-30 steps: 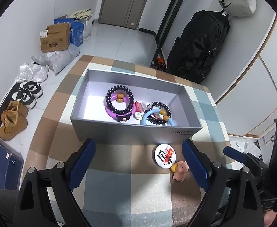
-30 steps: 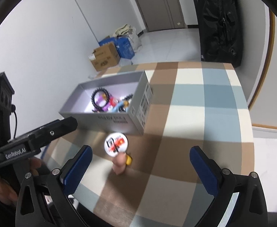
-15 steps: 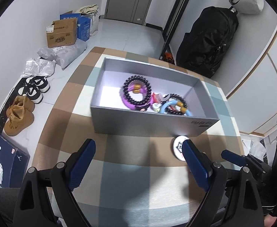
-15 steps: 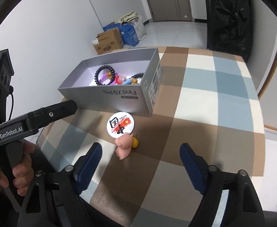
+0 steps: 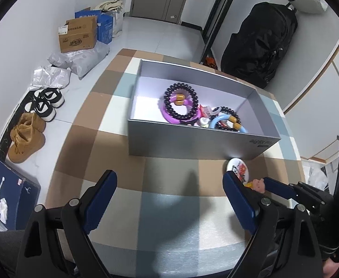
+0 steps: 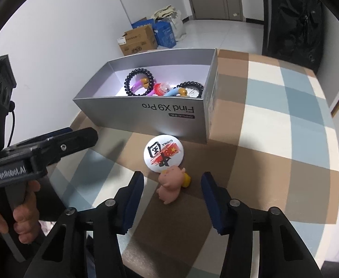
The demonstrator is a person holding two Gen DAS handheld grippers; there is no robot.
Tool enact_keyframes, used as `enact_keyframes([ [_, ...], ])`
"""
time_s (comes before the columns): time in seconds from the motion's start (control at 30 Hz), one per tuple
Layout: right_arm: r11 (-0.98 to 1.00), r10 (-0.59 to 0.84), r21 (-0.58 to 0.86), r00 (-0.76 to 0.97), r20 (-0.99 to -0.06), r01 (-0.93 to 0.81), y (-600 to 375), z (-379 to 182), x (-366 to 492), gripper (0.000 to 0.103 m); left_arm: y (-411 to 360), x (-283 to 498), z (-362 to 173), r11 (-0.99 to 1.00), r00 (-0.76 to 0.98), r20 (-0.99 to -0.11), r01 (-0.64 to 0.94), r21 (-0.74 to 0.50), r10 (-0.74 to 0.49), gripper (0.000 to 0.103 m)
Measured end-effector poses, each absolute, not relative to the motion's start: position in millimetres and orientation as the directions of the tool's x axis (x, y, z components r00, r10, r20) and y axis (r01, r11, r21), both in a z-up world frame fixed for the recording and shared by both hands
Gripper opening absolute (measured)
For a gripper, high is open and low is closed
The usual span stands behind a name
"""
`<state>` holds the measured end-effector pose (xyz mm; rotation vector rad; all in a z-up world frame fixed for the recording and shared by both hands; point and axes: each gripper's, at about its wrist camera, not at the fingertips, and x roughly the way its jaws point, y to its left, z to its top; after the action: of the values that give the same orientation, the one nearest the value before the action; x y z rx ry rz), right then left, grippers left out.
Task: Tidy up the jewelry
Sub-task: 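Lower the right gripper onto the pink pig figurine and grasp it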
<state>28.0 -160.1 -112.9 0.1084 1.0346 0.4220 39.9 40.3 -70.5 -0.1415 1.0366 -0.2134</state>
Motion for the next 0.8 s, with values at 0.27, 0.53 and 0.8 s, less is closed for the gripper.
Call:
enact_keyframes([
  [0.27,0.927,0.357,0.258,0.435,-0.826,-0.271,-155.0,-115.9,35.2,0.027,58.2,46.1,-68.7,0.965,0.495,-0.832,0.062,-0.255,-0.251,0.090],
  [0.53,0.927,0.365,0.271,0.457,-0.811,-0.260,-157.8,-110.4,34.9,0.027,62.3,47.3,-67.0,0.940,0.492,-0.809,0.061,-0.335,-0.320,0.090],
  [0.8,0.919,0.387,0.291,0.469,-0.794,-0.266,-161.0,-101.8,28.9,0.027,45.6,42.8,-65.6,0.950,0.482,-0.821,0.100,-0.296,-0.306,0.090],
])
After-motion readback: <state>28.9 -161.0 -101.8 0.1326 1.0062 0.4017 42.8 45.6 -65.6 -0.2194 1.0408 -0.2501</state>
